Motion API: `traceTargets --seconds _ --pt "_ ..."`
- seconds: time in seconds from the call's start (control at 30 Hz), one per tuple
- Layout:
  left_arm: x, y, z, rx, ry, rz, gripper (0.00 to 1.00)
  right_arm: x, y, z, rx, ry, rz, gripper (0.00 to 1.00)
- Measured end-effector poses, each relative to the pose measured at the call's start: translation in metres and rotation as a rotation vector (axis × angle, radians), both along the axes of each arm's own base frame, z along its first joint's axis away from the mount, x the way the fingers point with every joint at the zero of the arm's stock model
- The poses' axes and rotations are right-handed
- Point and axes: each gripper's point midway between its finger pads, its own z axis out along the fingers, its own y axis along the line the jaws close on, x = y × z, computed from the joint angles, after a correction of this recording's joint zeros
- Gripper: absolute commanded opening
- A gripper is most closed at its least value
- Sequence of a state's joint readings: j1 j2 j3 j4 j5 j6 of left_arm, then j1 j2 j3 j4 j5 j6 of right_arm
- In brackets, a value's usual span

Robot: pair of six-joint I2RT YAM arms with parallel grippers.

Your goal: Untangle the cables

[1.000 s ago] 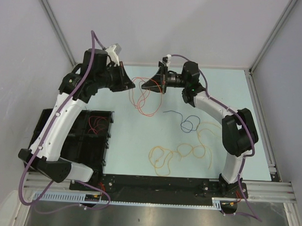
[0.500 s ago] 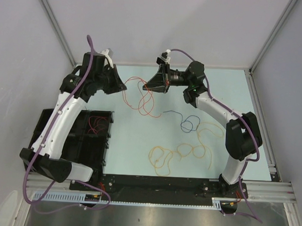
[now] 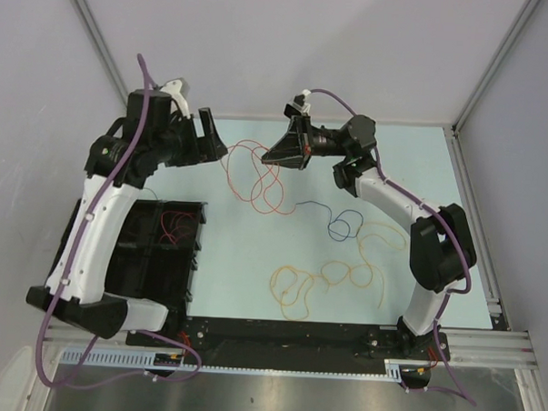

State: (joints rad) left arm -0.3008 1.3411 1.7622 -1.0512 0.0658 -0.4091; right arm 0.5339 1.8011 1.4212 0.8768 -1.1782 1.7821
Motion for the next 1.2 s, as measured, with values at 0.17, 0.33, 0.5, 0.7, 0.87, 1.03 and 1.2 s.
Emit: traceTargets --seconds 0.17,0.33,0.5,0.7,0.87,1.03,1.2 --pt "-0.024 0.001 0.034 0.032 -0.145 -0.074 0.88 -0.005 -0.004 0.006 0.028 0.010 0.034 0.00" --pt "-0.046 -0.028 0.057 0.055 -0.281 -0.260 0.91 -0.004 -0.003 0.003 0.029 0.043 0.050 0.00" --pt "-0.047 -0.047 0.045 0.068 -0.292 -0.386 0.92 -0.008 -0.001 0.001 0.025 0.054 0.068 0.00" --pt "-0.049 -0.069 0.038 0.100 -0.311 -0.514 0.92 -0.015 0.002 -0.001 0.016 0.052 0.095 0.00" --pt "-0.050 -0.073 0.039 0.136 -0.343 -0.555 0.90 -0.020 0.004 -0.002 0.010 0.053 0.111 0.00" --pt "-0.048 -0.075 0.035 0.176 -0.358 -0.583 0.88 -0.023 0.005 -0.004 0.000 0.055 0.126 0.00" --pt "-0.047 -0.074 0.026 0.202 -0.357 -0.597 0.80 -0.025 0.005 -0.007 -0.011 0.060 0.137 0.00"
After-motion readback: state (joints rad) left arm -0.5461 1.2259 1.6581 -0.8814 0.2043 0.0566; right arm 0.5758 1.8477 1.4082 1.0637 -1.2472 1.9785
